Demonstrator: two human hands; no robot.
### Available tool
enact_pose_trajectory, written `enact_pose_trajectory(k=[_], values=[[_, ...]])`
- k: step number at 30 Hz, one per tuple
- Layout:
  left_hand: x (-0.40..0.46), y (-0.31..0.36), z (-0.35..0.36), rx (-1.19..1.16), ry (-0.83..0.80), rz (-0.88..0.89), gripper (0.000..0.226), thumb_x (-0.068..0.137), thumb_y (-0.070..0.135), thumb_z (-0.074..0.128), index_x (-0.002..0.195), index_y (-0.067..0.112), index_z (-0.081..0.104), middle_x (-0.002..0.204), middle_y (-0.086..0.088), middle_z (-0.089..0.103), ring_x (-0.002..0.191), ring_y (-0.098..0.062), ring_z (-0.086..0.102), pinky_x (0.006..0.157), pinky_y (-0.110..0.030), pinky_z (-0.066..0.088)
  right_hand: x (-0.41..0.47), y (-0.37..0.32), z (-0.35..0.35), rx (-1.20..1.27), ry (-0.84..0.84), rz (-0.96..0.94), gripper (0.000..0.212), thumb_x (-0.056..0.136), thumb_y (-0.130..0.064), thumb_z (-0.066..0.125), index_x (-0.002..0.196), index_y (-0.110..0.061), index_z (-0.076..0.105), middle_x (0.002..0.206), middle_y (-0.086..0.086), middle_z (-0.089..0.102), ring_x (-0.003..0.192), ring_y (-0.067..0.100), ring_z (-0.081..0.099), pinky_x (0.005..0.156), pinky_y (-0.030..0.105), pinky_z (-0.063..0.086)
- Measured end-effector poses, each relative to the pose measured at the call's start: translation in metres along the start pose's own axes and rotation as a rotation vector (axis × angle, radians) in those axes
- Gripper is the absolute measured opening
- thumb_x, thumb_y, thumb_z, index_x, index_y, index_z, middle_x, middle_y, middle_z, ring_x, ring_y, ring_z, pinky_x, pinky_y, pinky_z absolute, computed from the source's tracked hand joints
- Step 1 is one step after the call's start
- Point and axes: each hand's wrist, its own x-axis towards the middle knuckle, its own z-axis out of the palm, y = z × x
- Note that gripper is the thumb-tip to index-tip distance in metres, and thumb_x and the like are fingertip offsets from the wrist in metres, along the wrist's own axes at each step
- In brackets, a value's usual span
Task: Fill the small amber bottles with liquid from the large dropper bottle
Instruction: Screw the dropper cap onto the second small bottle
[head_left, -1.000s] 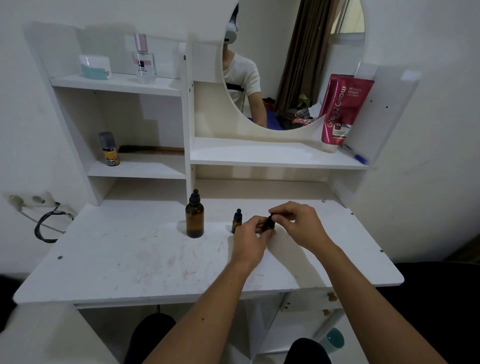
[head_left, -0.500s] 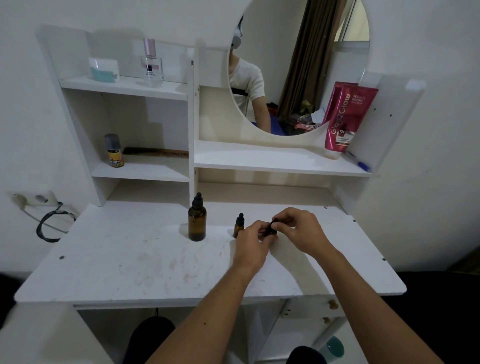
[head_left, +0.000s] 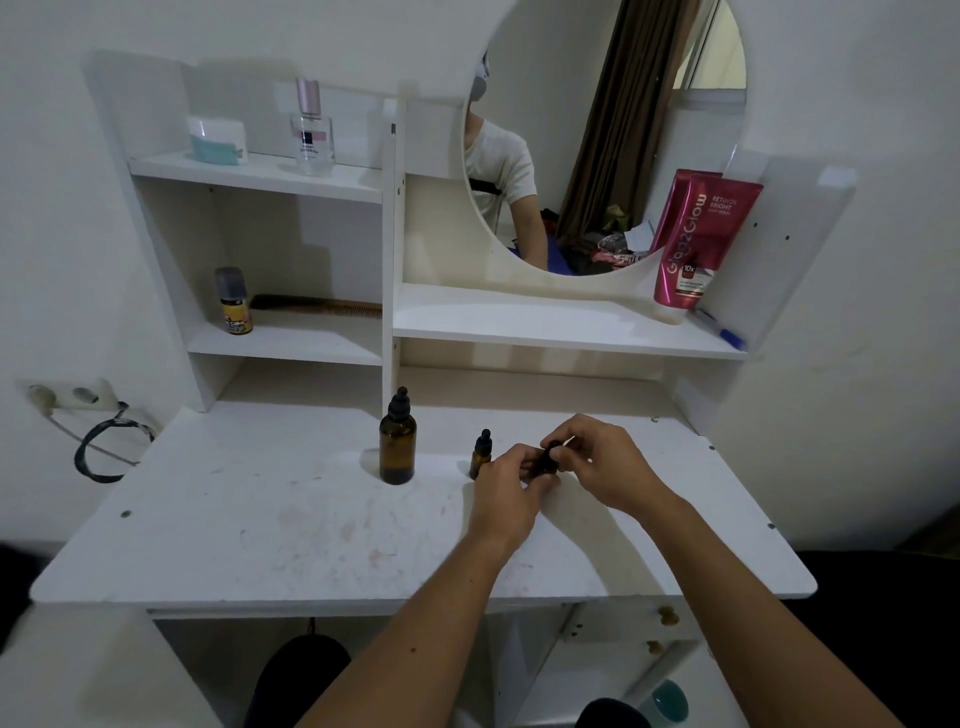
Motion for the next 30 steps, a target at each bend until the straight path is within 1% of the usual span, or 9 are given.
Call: enact_pose_trajectory(k=[4,9,14,16,18,21,25,28,30], values=[[0.0,-0.001,0.0,-0.013,-0.004,0.009,0.022,0.092,0.014,0.076,0.113,0.018,0.071,0.101,0.012,0.075,0.098,-0.003,0.069,0.094,-0.027,0.058,-0.003,0.003,0.003,0.014,0.015,-0.015,0.015,0.099,-0.008,0.068,0.105,-0.018,0.077,0.102,-0.006,0.073,0.081,0.009,0.074,0.083,0.029,0.06],[0.001,-0.002,0.0,-0.016,-0.014,-0.002,0.019,0.091,0.014,0.076,0.11,0.019,0.072,0.098,0.012,0.075,0.096,-0.001,0.069,0.093,-0.027,0.058,0.001,0.005,0.001,-0.038,0.006,-0.03,0.009,0.098,-0.015,0.072,0.101,-0.019,0.078,0.098,-0.009,0.073,0.086,0.009,0.072,0.082,0.029,0.059],[0.0,-0.001,0.0,0.0,-0.012,0.002,0.018,0.091,0.017,0.076,0.106,0.025,0.071,0.097,0.013,0.074,0.096,-0.001,0.069,0.093,-0.025,0.057,-0.001,0.008,0.006,-0.075,0.043,-0.047,0.004,0.097,-0.018,0.074,0.099,-0.021,0.075,0.089,-0.015,0.071,0.082,-0.001,0.069,0.073,0.01,0.05],[0.0,-0.002,0.001,-0.003,-0.011,0.011,0.018,0.091,0.016,0.076,0.106,0.025,0.071,0.096,0.013,0.074,0.096,-0.002,0.069,0.093,-0.027,0.057,-0.003,0.01,0.01,-0.061,0.081,-0.04,0.003,0.096,-0.018,0.075,0.098,-0.019,0.075,0.089,-0.015,0.071,0.085,-0.006,0.066,0.071,0.006,0.048],[0.0,-0.002,0.0,-0.002,-0.01,0.019,0.018,0.091,0.014,0.075,0.105,0.025,0.071,0.095,0.014,0.074,0.095,-0.001,0.069,0.093,-0.028,0.057,-0.004,0.011,0.014,-0.048,0.121,-0.03,0.004,0.095,-0.018,0.076,0.098,-0.017,0.075,0.091,-0.013,0.071,0.082,-0.006,0.066,0.071,0.004,0.047],[-0.001,-0.001,-0.001,0.006,-0.003,0.027,0.019,0.091,0.011,0.074,0.105,0.024,0.072,0.094,0.014,0.075,0.095,-0.001,0.069,0.093,-0.028,0.057,-0.006,0.009,0.019,-0.058,0.154,-0.016,0.005,0.094,-0.018,0.076,0.097,-0.014,0.074,0.091,-0.01,0.071,0.08,0.0,0.067,0.073,0.006,0.049],[-0.005,0.005,-0.003,0.031,-0.009,0.033,0.021,0.093,0.012,0.073,0.112,0.021,0.072,0.099,0.013,0.074,0.098,-0.002,0.069,0.094,-0.028,0.057,-0.009,0.006,0.02,-0.089,0.156,0.004,0.009,0.097,-0.021,0.074,0.102,-0.015,0.075,0.095,-0.01,0.069,0.081,0.0,0.066,0.074,0.009,0.05],[-0.012,0.014,-0.006,0.063,-0.014,0.051,0.024,0.095,0.016,0.072,0.119,0.02,0.071,0.107,0.011,0.074,0.102,-0.002,0.067,0.098,-0.027,0.055,-0.012,-0.001,0.017,-0.091,0.134,0.007,0.014,0.097,-0.024,0.073,0.109,-0.017,0.076,0.098,-0.008,0.069,0.083,0.003,0.066,0.082,0.021,0.056],[-0.019,0.017,-0.009,0.089,-0.002,0.039,0.031,0.096,0.02,0.072,0.126,0.018,0.068,0.116,0.008,0.072,0.109,-0.004,0.066,0.102,-0.027,0.053,-0.014,-0.005,0.014,-0.091,0.127,0.012,0.018,0.098,-0.026,0.072,0.115,-0.02,0.075,0.098,-0.007,0.068,0.083,0.004,0.066,0.08,0.016,0.052]])
